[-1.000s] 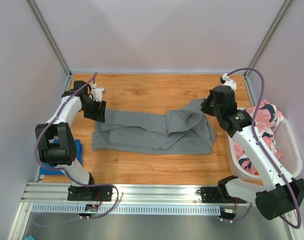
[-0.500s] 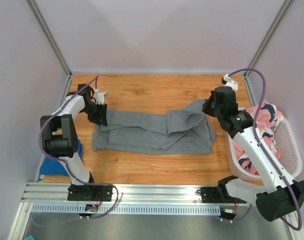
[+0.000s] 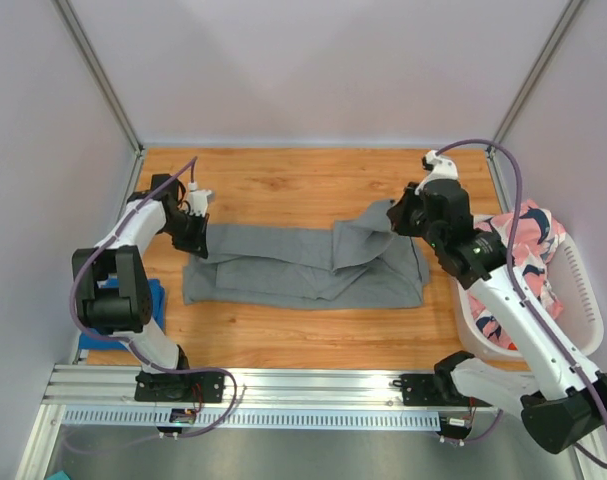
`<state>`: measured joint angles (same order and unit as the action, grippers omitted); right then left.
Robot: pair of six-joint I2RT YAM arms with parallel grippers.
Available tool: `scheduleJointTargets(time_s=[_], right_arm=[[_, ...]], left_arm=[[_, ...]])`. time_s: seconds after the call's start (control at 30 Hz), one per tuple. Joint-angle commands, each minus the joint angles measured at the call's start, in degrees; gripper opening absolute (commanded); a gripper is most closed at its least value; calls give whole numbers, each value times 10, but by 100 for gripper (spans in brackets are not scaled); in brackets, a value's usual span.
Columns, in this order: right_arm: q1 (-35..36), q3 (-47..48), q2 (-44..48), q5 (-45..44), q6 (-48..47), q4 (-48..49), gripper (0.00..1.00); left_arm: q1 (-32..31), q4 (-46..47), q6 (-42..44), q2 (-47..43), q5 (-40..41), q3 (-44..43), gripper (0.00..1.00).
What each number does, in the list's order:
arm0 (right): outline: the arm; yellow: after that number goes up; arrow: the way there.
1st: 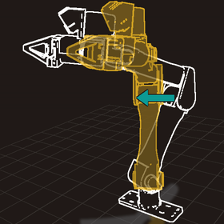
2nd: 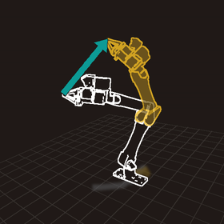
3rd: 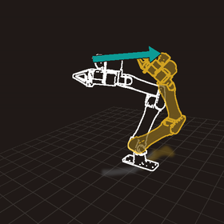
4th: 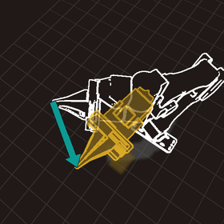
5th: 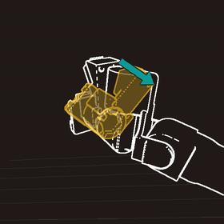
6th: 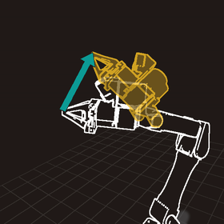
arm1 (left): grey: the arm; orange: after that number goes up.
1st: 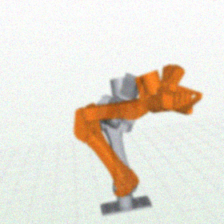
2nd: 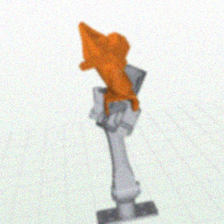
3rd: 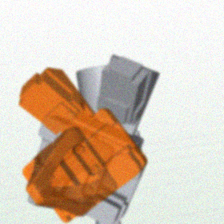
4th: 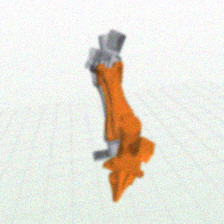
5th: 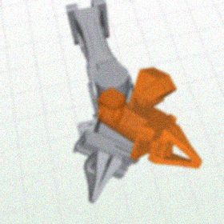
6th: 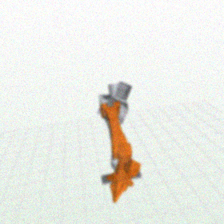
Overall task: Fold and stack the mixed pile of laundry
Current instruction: Fold the shirt.
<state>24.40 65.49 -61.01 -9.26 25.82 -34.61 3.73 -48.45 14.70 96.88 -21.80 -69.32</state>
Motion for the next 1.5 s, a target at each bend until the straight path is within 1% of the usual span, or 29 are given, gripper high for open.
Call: scheduleJointTargets(time_s=[0.0, 0.1, 0.13, 0.17, 0.2, 0.27, 0.3, 0.37, 0.4, 0.43, 0.47, 0.57, 0.7, 0.73, 0.8, 0.83, 0.9, 0.93, 1.0, 1.03, 1.1, 1.13, 1.2, 1.23, 1.3, 1.33, 1.4, 1.43, 1.47], right_arm=[[67, -10, -1, 36, -53, 61, 0], [131, -16, -31, 30, -42, 103, 0], [141, -8, -41, 30, -38, 112, 0], [151, -3, -52, 33, -35, 129, 0], [171, 4, -76, 33, -37, 133, 0], [191, 19, -98, 30, -42, 151, 0], [208, 23, -117, 30, -44, 159, 0], [223, 33, -141, 42, -38, 180, 0], [236, 36, -152, 48, -36, 187, 0], [243, 38, -176, 51, -35, 193, 0], [258, 42, -187, 51, -31, 208, 0], [279, 57, -240, 63, -20, 234, 0], [305, 88, -306, 84, -38, 256, 0], [310, 95, -320, 110, -44, 256, 0], [322, 113, -362, 136, -69, 260, 4], [325, 119, -373, 148, -75, 256, 20], [325, 134, -408, 185, -86, 246, 43], [327, 152, -415, 207, -94, 223, 53], [334, 173, -424, 206, -119, 197, 57], [337, 174, -419, 200, -125, 178, 63], [339, 171, -388, 187, -133, 162, 67], [337, 160, -373, 158, -140, 149, 71], [327, 141, -319, 117, -136, 133, 73], [317, 126, -302, 106, -113, 123, 73], [269, 112, -261, 68, -77, 77, 71], [225, 105, -248, 58, -58, 58, 62], [181, 82, -229, 16, 0, 22, 50], [136, 72, -212, 1, 16, -9, 47], [116, 55, -205, -21, 46, -22, 46]], left_arm=[[-3, -2, 51, -35, 27, 44, 0], [-4, 13, 54, -27, 33, 59, 0], [-3, 17, 52, -23, 33, 57, 4], [-3, 20, 50, -16, 31, 51, 9], [-4, 20, 49, -13, 30, 47, 23], [-3, 15, 46, -13, 32, 33, 40], [-3, 13, 46, -15, 34, 30, 53], [-2, 14, 42, -37, 39, 22, 62], [-2, 13, 41, -46, 36, 18, 69], [1, 11, 40, -55, 32, 14, 71], [1, 5, 38, -73, 20, 6, 76], [1, -9, 35, -97, -16, -13, 82], [0, -29, 29, -99, -46, -30, 84], [1, -35, 29, -99, -52, -34, 84], [0, -37, 27, -94, -65, -37, 84], [0, -38, 26, -94, -74, -38, 84], [-2, -42, 24, -93, -83, -40, 84], [-2, -46, 21, -92, -93, -42, 84], [-6, -53, 22, -93, -103, -41, 84], [-8, -53, 22, -93, -109, -41, 84], [-16, -56, 22, -93, -111, -39, 84], [-21, -59, 21, -92, -112, -34, 84], [-35, -67, 23, -87, -108, -20, 84], [-54, -73, 27, -86, -104, -14, 84], [-83, -71, 30, -79, -79, 7, 84], [-92, -67, 26, -74, -64, 11, 84], [-96, -61, 2, -54, -46, 6, 84], [-96, -62, -5, -49, -46, 0, 84], [-96, -63, -13, -45, -53, -13, 84]])
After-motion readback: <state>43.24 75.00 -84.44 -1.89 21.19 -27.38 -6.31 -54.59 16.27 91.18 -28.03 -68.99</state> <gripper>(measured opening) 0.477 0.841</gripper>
